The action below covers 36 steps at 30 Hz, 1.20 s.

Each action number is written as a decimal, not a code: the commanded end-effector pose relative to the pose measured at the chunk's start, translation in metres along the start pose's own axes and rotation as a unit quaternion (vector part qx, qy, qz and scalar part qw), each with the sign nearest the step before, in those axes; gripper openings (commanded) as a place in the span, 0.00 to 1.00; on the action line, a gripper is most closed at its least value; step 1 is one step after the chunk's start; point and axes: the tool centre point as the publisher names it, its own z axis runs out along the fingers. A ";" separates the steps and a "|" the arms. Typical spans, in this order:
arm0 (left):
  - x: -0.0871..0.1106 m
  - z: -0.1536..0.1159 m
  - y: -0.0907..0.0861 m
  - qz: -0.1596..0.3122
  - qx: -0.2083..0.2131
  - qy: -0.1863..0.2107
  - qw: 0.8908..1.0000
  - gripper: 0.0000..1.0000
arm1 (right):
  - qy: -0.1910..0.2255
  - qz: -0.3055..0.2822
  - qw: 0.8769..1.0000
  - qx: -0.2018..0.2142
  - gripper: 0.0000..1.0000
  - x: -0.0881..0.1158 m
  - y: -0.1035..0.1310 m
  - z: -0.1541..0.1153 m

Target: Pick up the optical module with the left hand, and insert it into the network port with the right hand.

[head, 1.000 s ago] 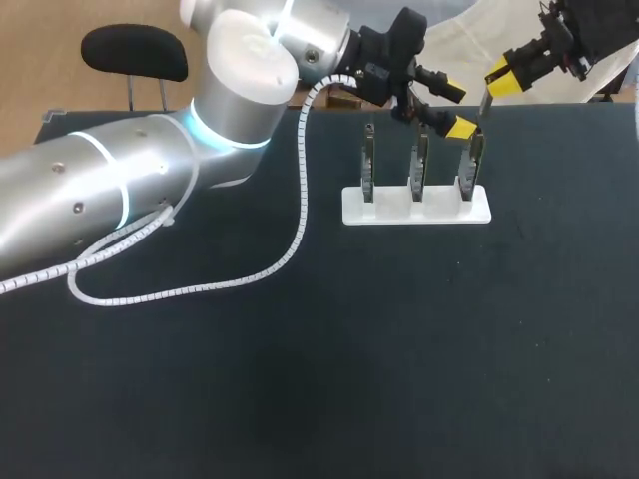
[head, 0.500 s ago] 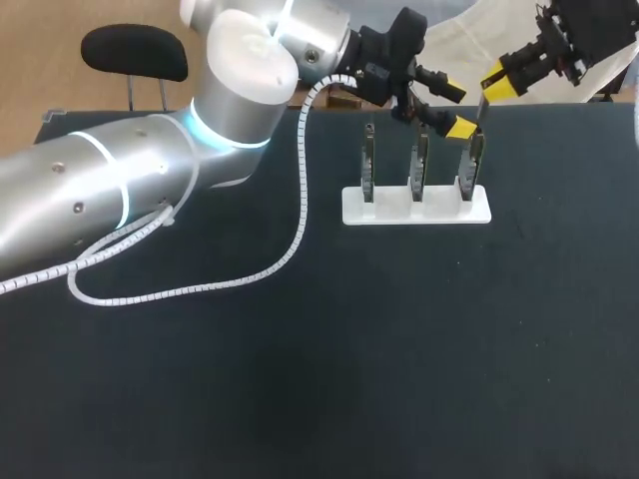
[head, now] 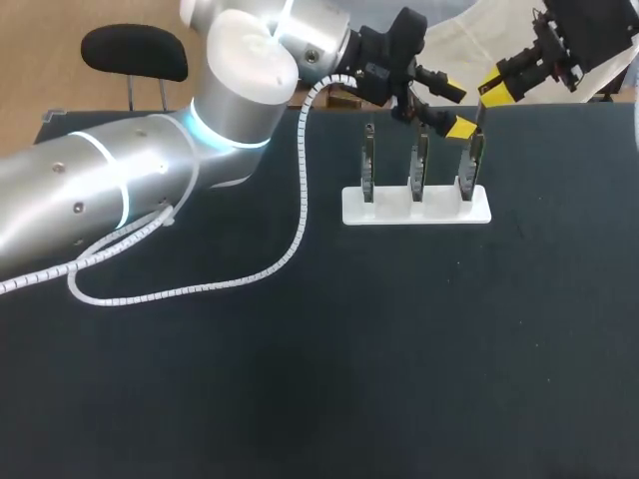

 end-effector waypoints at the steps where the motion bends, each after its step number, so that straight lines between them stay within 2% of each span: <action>1: -0.001 0.000 0.002 -0.001 0.002 0.002 1.000 1.00 | 0.003 -0.001 1.000 -0.002 0.00 0.000 -0.002 0.001; 36: -0.001 0.000 0.002 -0.001 0.002 0.002 1.000 1.00 | 0.018 -0.005 1.000 -0.006 0.00 0.009 -0.008 0.005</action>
